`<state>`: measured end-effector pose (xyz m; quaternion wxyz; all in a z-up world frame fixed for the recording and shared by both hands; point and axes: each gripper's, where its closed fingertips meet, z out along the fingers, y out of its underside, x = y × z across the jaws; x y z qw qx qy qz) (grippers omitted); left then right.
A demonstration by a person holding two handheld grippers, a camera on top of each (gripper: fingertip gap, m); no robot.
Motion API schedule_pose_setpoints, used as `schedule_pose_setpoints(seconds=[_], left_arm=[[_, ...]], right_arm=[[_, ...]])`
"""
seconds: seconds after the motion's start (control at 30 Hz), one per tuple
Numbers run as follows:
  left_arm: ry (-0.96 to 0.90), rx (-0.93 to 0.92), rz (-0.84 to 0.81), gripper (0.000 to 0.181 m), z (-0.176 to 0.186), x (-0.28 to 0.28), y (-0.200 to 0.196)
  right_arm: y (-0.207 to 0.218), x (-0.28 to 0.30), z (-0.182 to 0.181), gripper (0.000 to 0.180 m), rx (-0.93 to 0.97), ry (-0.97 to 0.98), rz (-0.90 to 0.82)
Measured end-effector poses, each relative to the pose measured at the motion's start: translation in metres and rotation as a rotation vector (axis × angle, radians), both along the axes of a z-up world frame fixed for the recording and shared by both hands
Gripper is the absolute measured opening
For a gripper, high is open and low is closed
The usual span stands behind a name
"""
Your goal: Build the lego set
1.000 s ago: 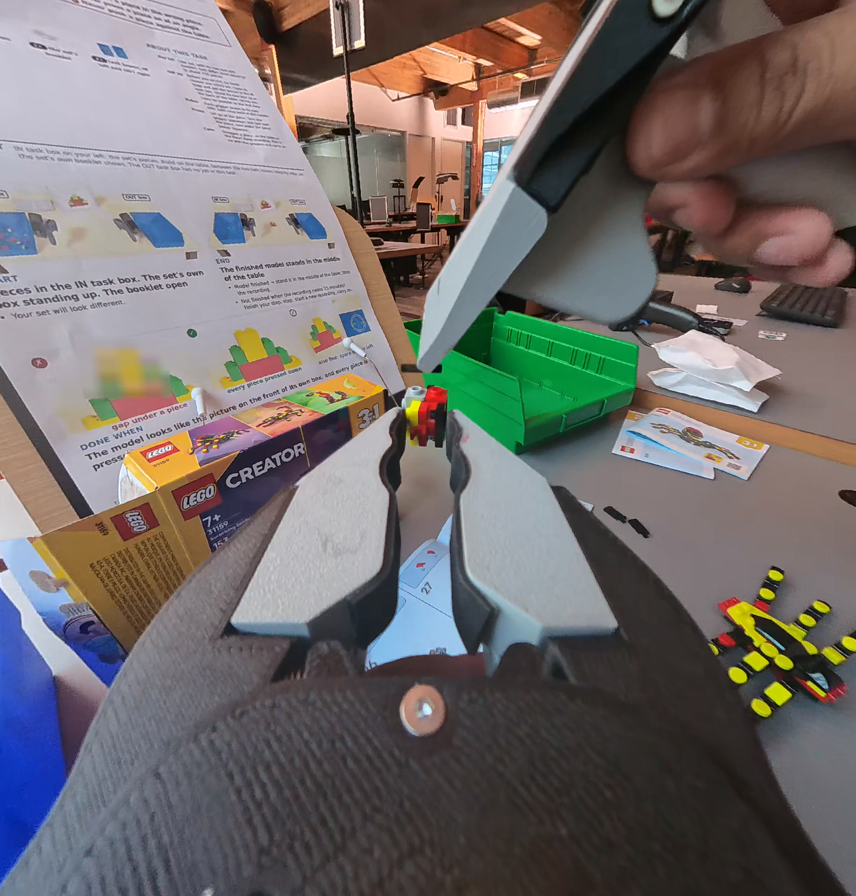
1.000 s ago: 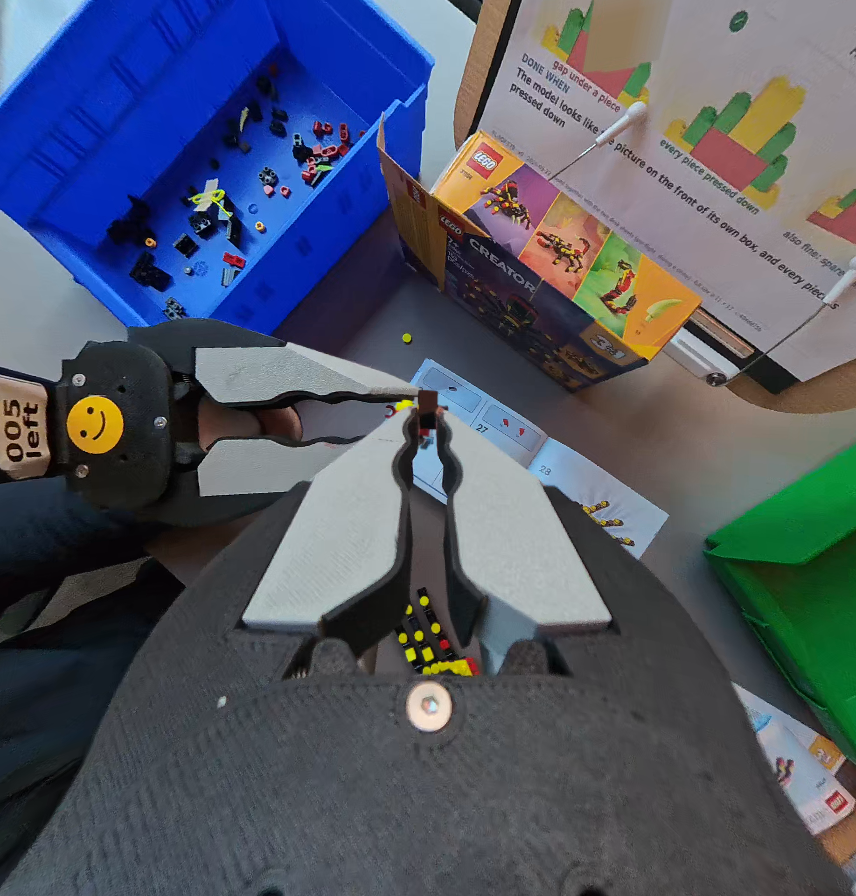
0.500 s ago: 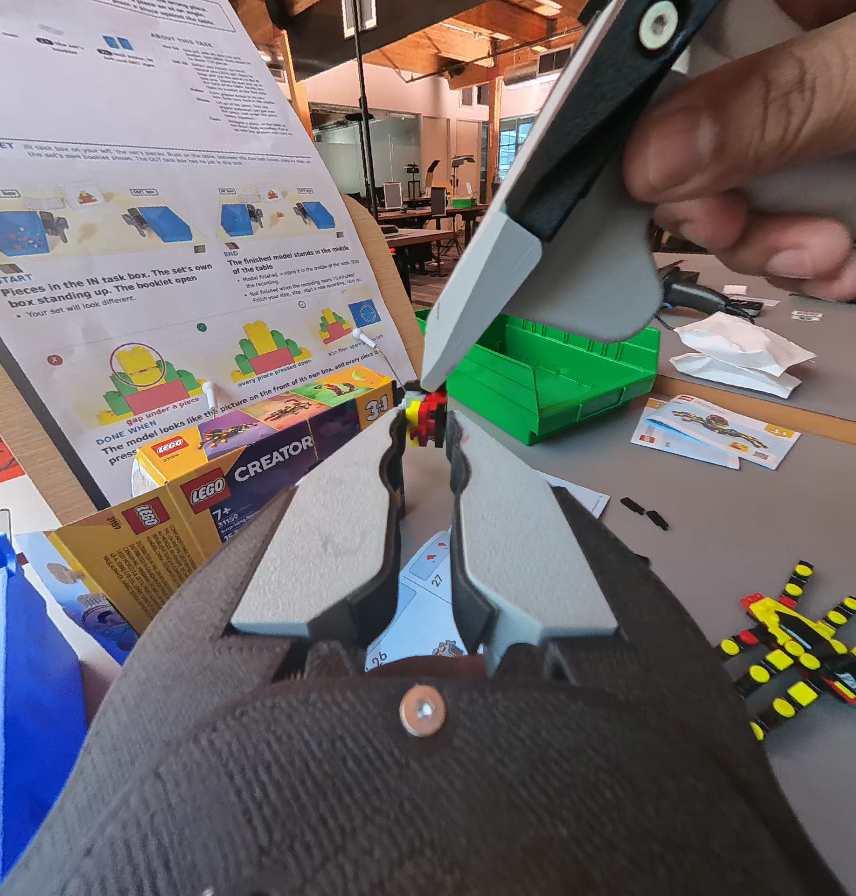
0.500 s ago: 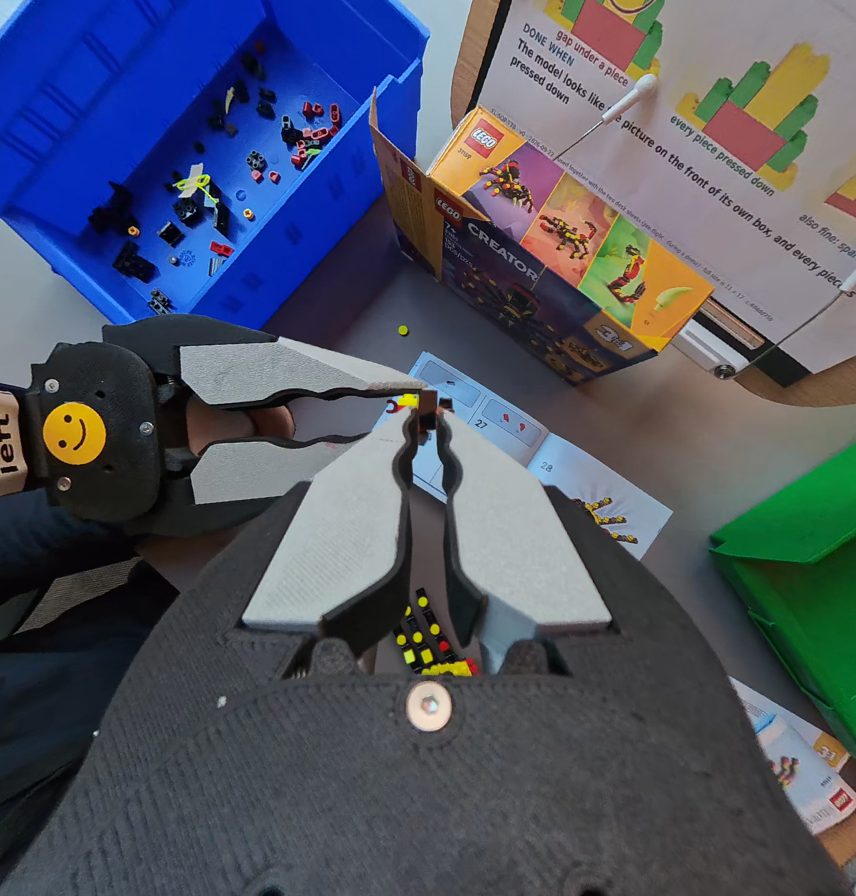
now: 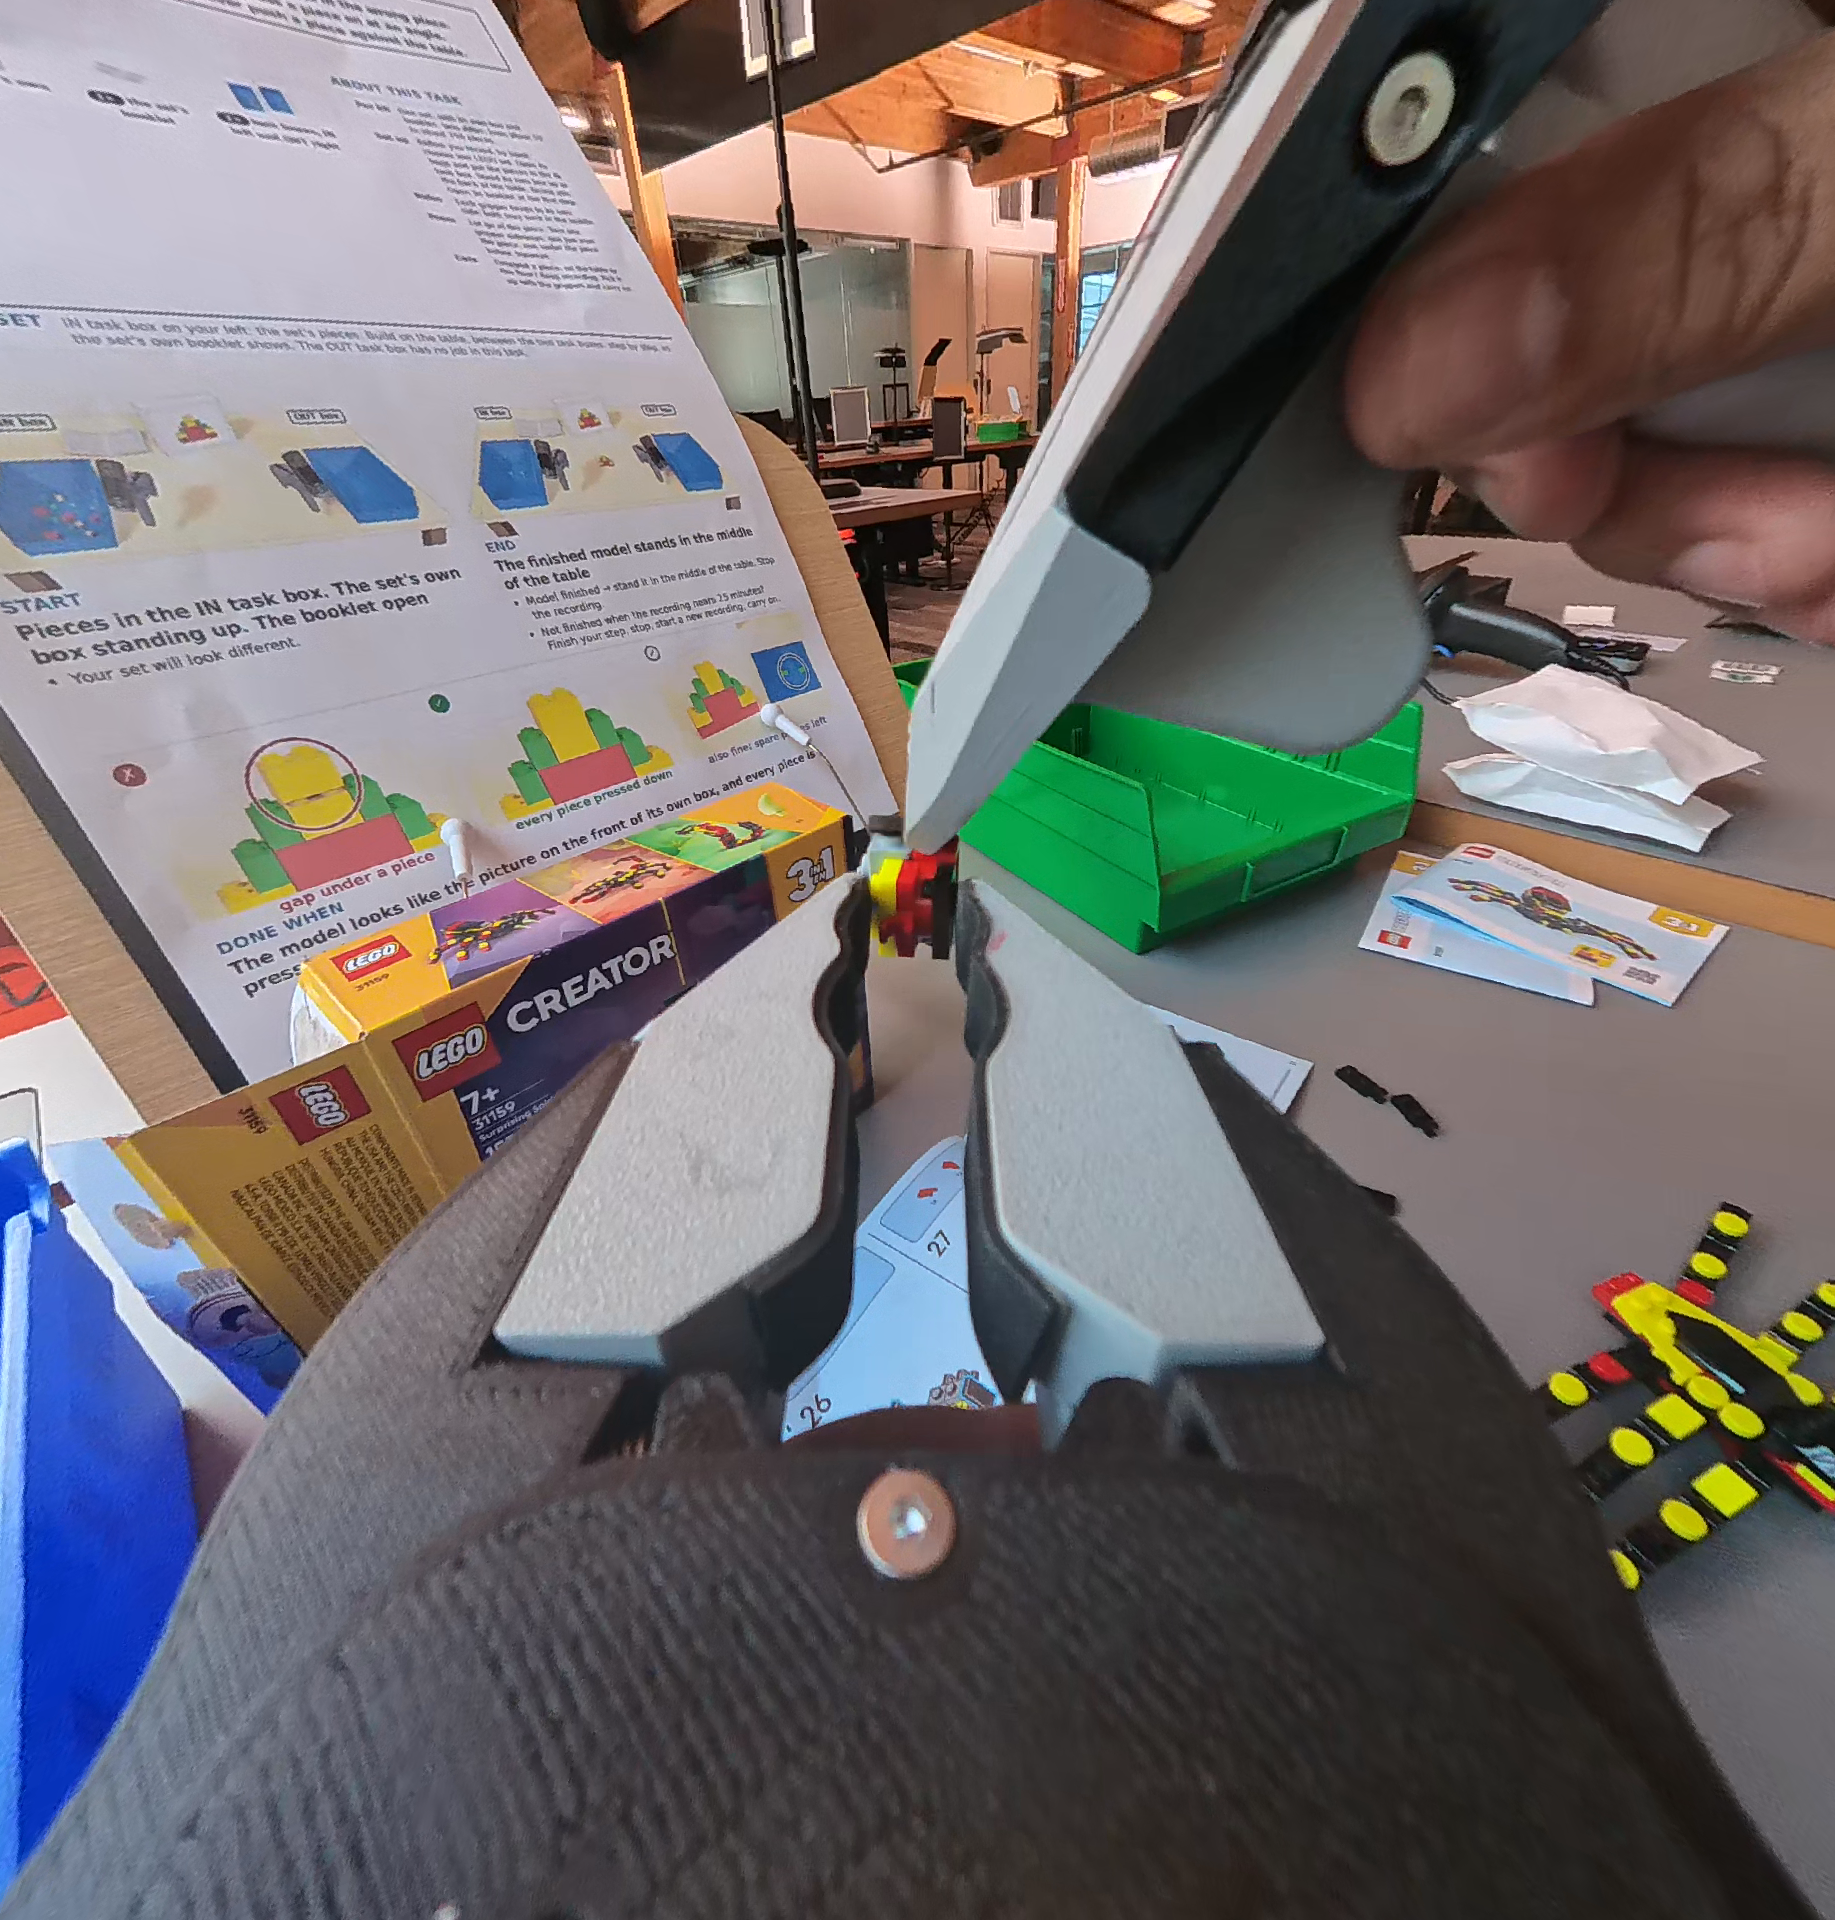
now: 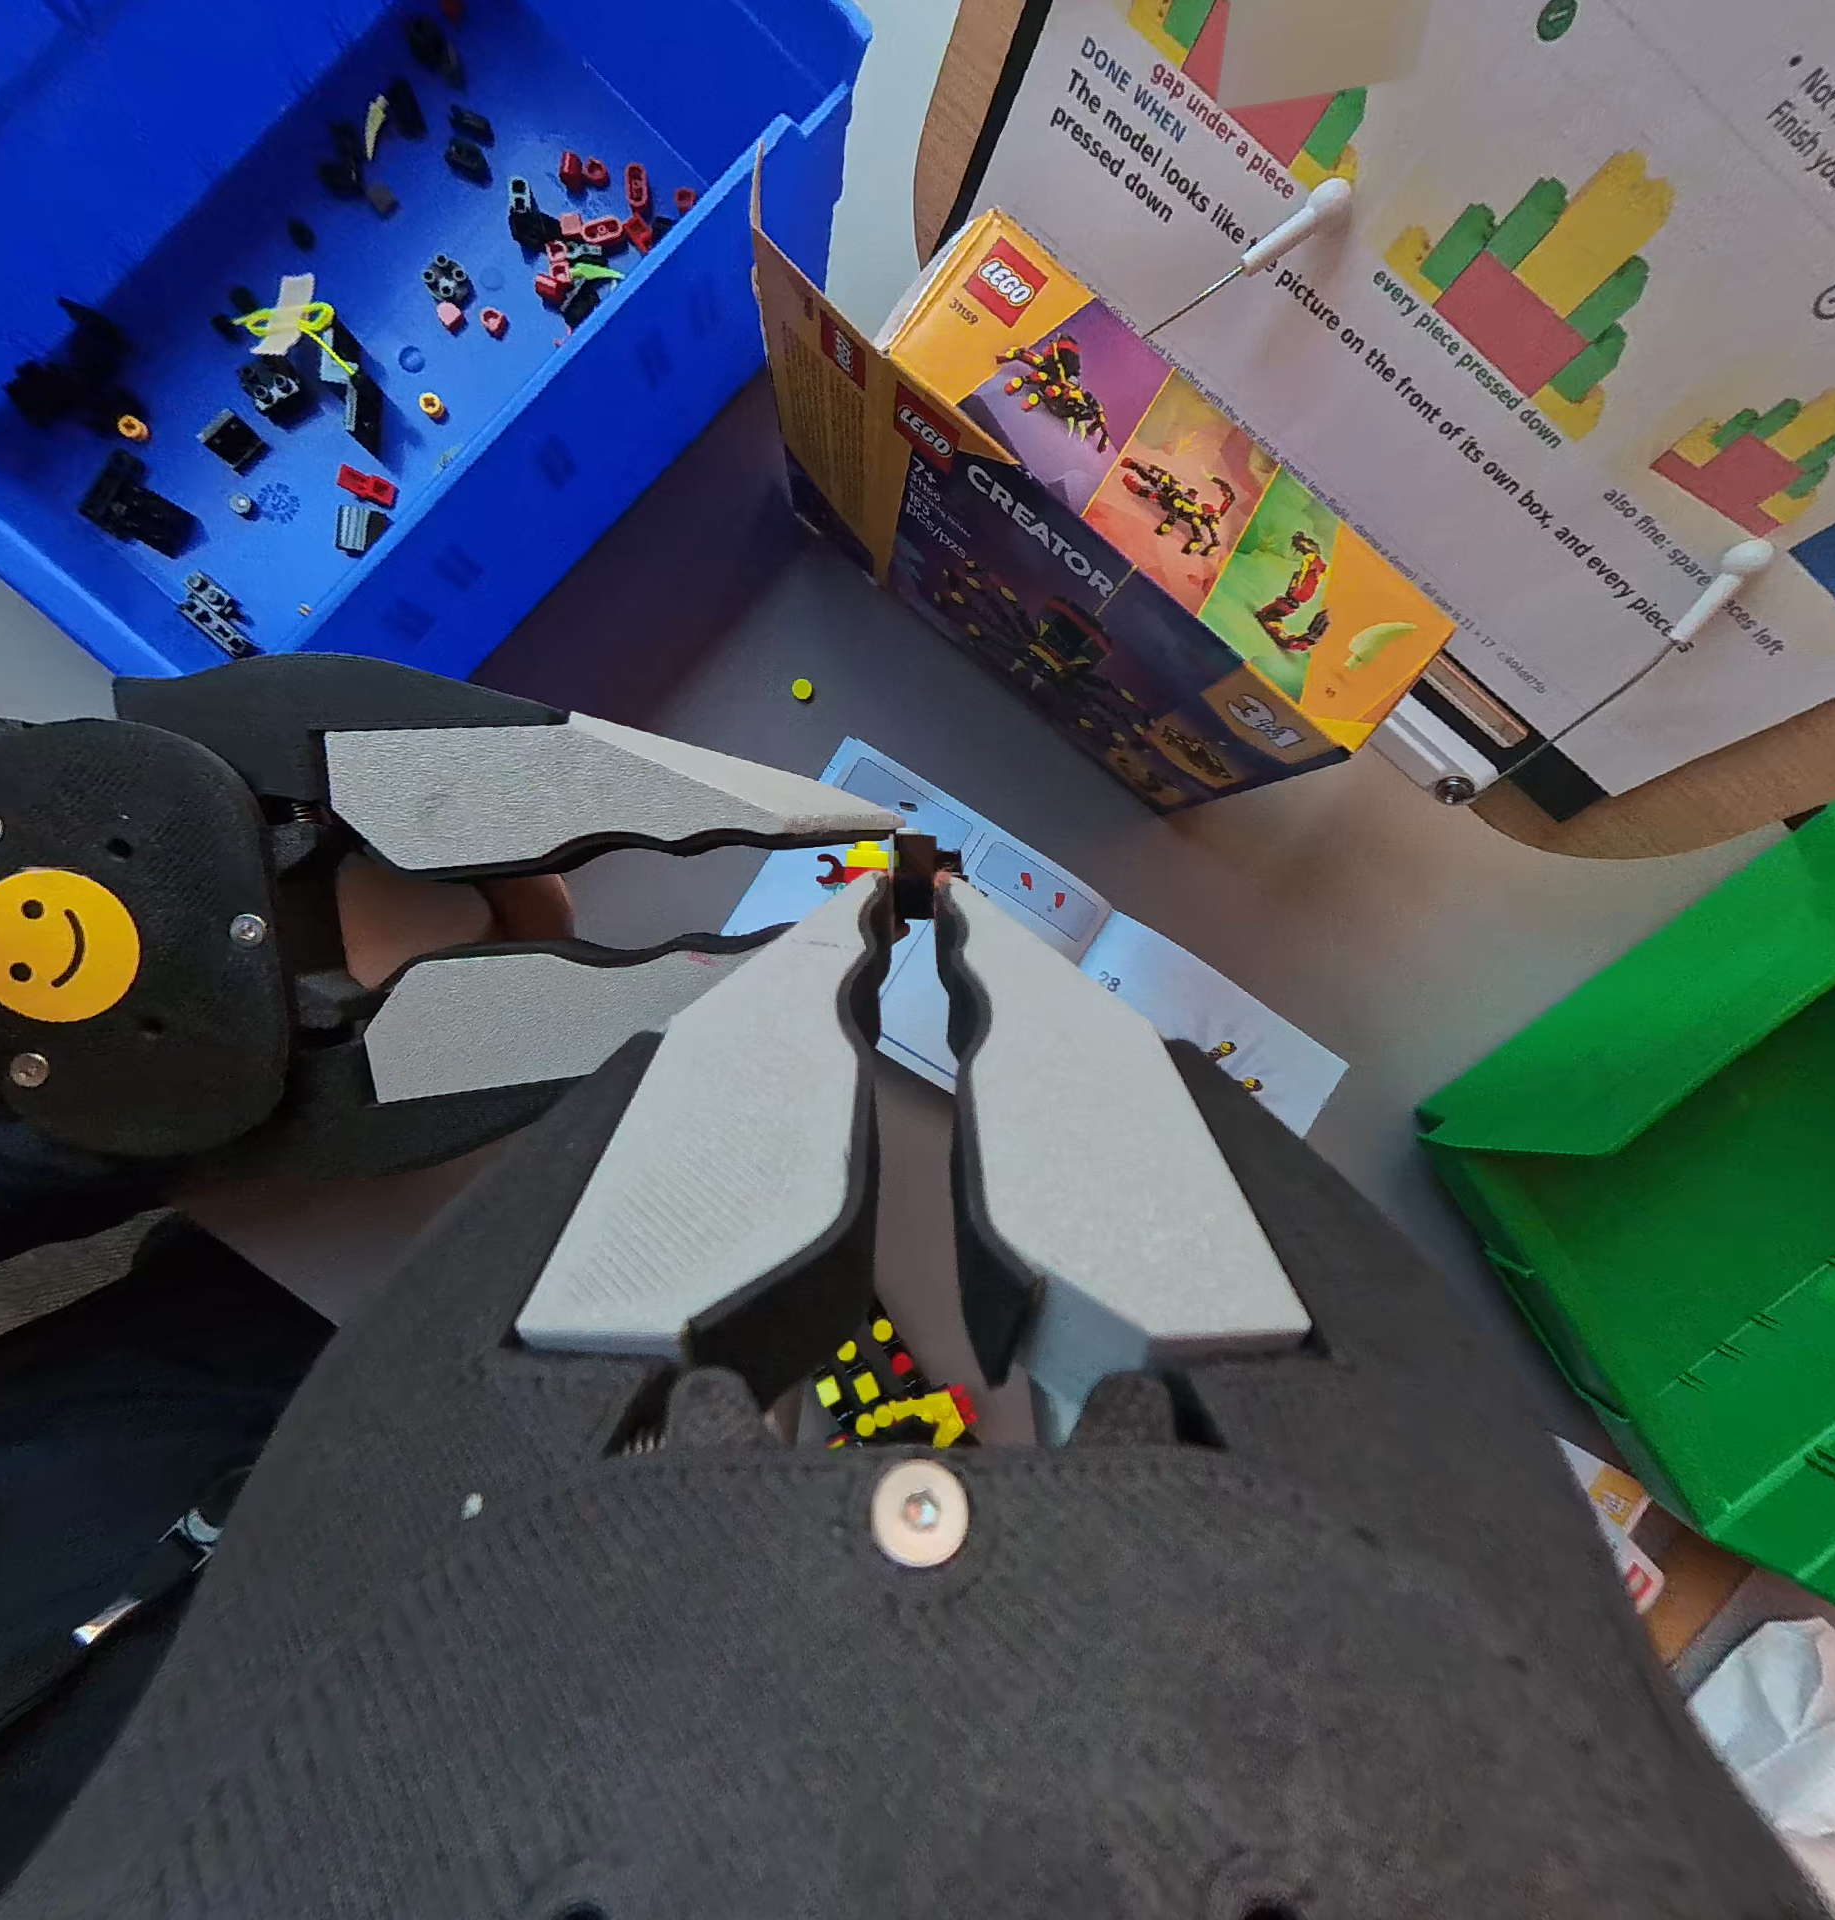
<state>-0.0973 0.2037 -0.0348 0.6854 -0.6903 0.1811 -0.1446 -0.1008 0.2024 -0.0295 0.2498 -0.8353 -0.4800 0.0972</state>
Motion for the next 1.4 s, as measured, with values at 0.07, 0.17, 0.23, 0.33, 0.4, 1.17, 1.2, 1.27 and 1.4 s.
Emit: schedule_pose_setpoints(seconds=[0.07, 0.17, 0.23, 0.33, 0.4, 1.17, 1.2, 1.27, 1.4], left_arm=[[0.003, 0.001, -0.001, 0.013, 0.0001, 0.0003, -0.0001], [0.000, 0.004, -0.003, 0.013, 0.0005, 0.0006, -0.0002], [-0.002, 0.005, -0.005, 0.013, 0.0012, 0.0007, -0.0004], [0.001, 0.009, -0.007, 0.013, 0.0017, 0.0015, -0.0009], [0.002, 0.009, -0.009, 0.013, 0.0017, 0.0022, -0.0011], [0.000, 0.012, -0.003, 0.013, 0.0032, 0.0007, -0.0015], [0.000, 0.012, -0.003, 0.013, 0.0033, 0.0009, -0.0016], [0.002, 0.013, -0.003, 0.013, 0.0033, 0.0011, -0.0017], [0.002, 0.013, -0.002, 0.013, 0.0033, 0.0010, -0.0017]], right_arm=[[0.0000, 0.0003, -0.0001, 0.005, 0.006, -0.006, 0.000], [0.0002, 0.0005, 0.0005, 0.005, 0.012, -0.005, 0.004], [0.0002, 0.0005, 0.0010, 0.005, 0.014, -0.003, 0.006], [0.0004, 0.0009, 0.0024, 0.005, 0.021, -0.005, 0.008], [0.0002, 0.0007, 0.0032, 0.005, 0.026, -0.008, 0.011], [-0.0037, 0.0009, 0.0045, 0.007, 0.039, -0.029, 0.013], [-0.0040, 0.0011, 0.0046, 0.007, 0.038, -0.030, 0.014], [-0.0043, 0.0016, 0.0044, 0.007, 0.037, -0.033, 0.014], [-0.0058, 0.0016, 0.0055, 0.006, 0.039, -0.034, 0.017]])
